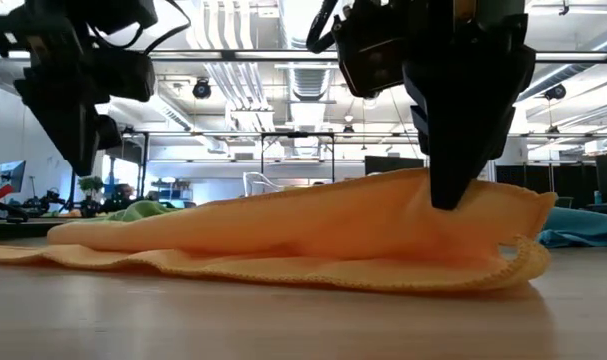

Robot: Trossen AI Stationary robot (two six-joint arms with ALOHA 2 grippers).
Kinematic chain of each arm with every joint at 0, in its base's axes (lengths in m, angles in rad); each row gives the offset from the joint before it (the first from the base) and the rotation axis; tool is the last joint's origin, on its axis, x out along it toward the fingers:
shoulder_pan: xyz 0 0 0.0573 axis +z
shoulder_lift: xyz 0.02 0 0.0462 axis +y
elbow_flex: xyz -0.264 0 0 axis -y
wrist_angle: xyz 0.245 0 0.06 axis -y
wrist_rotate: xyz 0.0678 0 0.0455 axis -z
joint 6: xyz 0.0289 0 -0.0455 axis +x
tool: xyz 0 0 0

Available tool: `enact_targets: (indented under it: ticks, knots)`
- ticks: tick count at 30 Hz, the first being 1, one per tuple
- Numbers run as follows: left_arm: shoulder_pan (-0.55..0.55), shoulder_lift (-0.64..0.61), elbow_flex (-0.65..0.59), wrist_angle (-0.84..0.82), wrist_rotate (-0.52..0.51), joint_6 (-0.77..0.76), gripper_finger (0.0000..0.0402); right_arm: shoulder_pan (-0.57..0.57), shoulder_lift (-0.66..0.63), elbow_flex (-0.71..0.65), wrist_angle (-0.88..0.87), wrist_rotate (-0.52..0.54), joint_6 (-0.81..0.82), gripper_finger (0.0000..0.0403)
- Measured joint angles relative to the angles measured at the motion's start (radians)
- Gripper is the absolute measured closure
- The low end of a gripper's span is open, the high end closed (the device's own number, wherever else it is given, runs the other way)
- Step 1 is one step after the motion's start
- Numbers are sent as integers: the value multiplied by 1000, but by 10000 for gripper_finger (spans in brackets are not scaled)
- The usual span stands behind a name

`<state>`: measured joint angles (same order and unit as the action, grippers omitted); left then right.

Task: Fold microfiber towels
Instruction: Fold the orange microfiber towel into the transparent bin

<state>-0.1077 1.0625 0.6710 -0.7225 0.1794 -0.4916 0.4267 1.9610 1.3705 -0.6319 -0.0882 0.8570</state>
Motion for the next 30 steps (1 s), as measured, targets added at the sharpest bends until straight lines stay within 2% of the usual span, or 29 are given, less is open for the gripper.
enact_targets:
  ticks: [5, 10, 16, 25, 30]
  knots:
    - [1, 3, -15, 129, -2, 1, 288, -1, 0, 0, 13, -13, -35, 394]
    - [1, 59, -35, 265, -35, 2, 288, -1, 0, 0, 15, -14, -38, 394]
    - [1, 182, -36, 319, -58, 28, 288, -1, 0, 0, 25, -16, -46, 381]
    - [1, 330, -34, 347, -76, 0, 288, 16, 0, 0, 54, -32, -64, 330]
    - [-4, 323, -34, 329, 3, 0, 288, 33, 0, 0, 67, -54, -66, 301]
